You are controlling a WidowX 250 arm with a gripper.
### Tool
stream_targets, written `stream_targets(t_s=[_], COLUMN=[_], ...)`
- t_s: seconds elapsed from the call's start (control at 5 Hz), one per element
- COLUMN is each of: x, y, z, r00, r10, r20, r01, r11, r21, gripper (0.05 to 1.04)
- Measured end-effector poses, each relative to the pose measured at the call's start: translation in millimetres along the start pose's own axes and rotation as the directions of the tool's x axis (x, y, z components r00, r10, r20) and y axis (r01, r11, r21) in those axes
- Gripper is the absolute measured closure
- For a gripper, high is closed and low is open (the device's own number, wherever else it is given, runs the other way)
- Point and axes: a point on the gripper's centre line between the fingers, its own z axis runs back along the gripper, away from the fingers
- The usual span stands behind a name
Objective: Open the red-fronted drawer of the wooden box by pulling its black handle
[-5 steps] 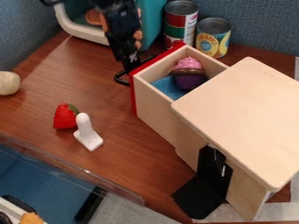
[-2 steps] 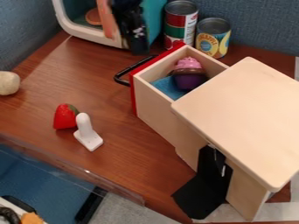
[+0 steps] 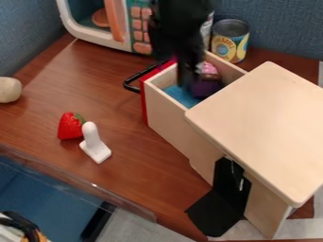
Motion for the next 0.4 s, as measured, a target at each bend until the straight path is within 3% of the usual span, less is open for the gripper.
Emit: stream_targets(t_s=[0.2,0.4], x=[-10.3,-20.1], y=[-9.9,-12.9], z=[10.7,42.0], r00=[0.990,0.985], r10=[0.137,0.155], r20=[-0.017,0.069], r01=[-0.137,-0.152], r11=[0.991,0.987], r21=[0.000,-0.051], gripper=[0.085,0.085])
